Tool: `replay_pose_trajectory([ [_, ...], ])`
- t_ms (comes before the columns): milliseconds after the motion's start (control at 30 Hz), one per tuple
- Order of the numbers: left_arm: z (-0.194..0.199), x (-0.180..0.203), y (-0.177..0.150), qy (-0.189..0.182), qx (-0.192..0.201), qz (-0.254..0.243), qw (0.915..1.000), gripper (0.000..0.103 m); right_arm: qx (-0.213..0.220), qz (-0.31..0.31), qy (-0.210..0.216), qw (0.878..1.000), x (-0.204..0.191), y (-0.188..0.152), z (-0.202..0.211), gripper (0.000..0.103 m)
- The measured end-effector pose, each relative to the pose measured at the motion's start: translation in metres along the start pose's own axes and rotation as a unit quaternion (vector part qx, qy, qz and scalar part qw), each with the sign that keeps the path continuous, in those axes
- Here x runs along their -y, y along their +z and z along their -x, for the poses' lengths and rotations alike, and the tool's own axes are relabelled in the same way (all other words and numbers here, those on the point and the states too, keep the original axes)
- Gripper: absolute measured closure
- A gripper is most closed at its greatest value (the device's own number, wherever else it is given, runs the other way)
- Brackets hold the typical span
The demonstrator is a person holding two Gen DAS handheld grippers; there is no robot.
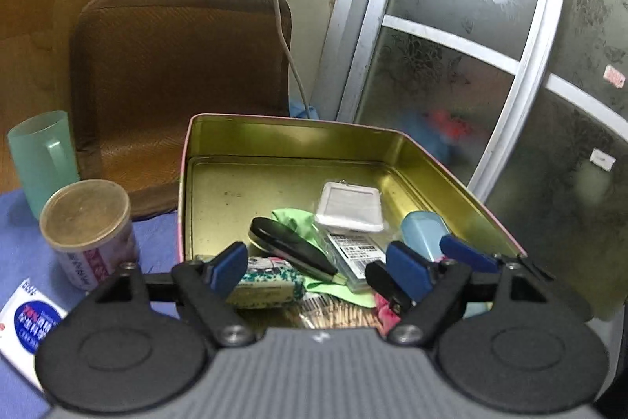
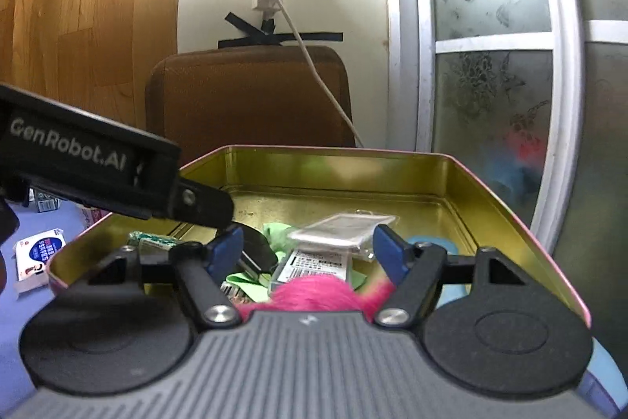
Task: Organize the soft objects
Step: 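Move the left gripper to the white wet-wipe packet and grasp it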
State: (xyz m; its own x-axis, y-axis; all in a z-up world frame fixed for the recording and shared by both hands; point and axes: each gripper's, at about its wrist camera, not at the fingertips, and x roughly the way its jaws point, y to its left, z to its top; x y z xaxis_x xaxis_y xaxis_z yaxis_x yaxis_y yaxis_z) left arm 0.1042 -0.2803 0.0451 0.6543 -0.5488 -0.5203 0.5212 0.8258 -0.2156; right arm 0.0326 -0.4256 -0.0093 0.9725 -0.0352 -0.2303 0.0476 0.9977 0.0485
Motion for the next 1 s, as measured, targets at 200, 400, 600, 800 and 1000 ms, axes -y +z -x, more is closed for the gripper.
replay_pose_trajectory([
  [200, 0.035, -0.005, -0.008, -0.003, 0.026, 0.0, 0.9996, 0.023, 0.011, -0.003, 0.002, 1.0, -0.009, 0.001, 0.014, 0.028],
  [400, 0.084, -0.044, -0.029, 0.014, 0.061, 0.044, 0.9971, 0.018, 0.028, 0.001, 0.021, 0.999, -0.026, 0.007, 0.025, 0.028],
  [600, 0.117, -0.121, -0.062, 0.084, 0.068, 0.135, 0.985, 0.018, 0.038, 0.037, 0.085, 0.995, -0.07, 0.012, 0.031, 0.035],
  [800, 0.139, -0.187, -0.097, 0.181, 0.064, 0.189, 0.963, 0.019, -0.008, 0.092, 0.196, 0.976, -0.131, 0.003, 0.028, 0.037],
  [1000, 0.151, -0.22, -0.115, 0.203, 0.079, 0.237, 0.9468, 0.018, -0.055, 0.175, 0.237, 0.954, -0.192, 0.004, -0.01, 0.033],
])
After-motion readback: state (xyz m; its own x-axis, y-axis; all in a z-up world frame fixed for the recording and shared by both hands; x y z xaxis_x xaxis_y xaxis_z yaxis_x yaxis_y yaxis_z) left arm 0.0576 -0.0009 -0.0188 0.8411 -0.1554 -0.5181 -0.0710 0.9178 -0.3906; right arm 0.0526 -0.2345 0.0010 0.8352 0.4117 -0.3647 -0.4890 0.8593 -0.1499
